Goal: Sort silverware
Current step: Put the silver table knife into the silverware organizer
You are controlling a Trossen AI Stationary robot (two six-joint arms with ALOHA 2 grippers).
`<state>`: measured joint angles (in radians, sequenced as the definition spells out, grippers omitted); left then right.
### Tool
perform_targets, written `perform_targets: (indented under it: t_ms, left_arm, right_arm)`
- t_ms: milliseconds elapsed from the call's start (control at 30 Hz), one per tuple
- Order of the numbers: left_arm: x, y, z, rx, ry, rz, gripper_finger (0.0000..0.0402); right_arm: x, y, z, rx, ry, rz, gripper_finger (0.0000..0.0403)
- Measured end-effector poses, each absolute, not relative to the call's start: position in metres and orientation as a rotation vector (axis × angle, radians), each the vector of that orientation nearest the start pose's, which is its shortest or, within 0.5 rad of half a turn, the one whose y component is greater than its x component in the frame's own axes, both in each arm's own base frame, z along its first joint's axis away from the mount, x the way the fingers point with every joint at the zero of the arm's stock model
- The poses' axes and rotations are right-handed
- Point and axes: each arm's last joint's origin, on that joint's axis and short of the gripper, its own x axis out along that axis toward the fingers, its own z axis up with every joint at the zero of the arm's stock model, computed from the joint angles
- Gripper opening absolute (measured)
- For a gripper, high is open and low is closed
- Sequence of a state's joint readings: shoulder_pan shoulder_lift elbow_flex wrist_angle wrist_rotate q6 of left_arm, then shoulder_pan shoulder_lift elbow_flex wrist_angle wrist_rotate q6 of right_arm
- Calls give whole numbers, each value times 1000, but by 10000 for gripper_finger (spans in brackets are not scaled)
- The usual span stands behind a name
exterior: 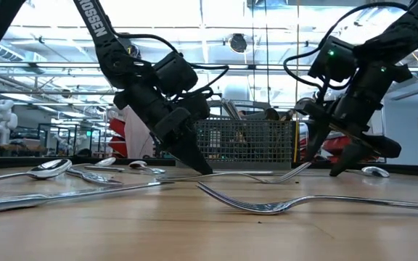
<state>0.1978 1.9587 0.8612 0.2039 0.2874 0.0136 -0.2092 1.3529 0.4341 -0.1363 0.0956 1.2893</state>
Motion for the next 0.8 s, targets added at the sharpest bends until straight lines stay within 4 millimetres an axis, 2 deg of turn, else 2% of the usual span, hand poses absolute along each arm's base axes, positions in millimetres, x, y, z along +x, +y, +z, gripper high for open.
perform_targets:
  t_ms: [500,800]
  left_arm:
    - [340,60,83,-201,868,-87,0]
    - [340,59,88,-225,857,-66,2]
  right_arm:
    - [199,-46,116,1076,785,-896,18]
    - [199,-46,117,1038,803,-864,1]
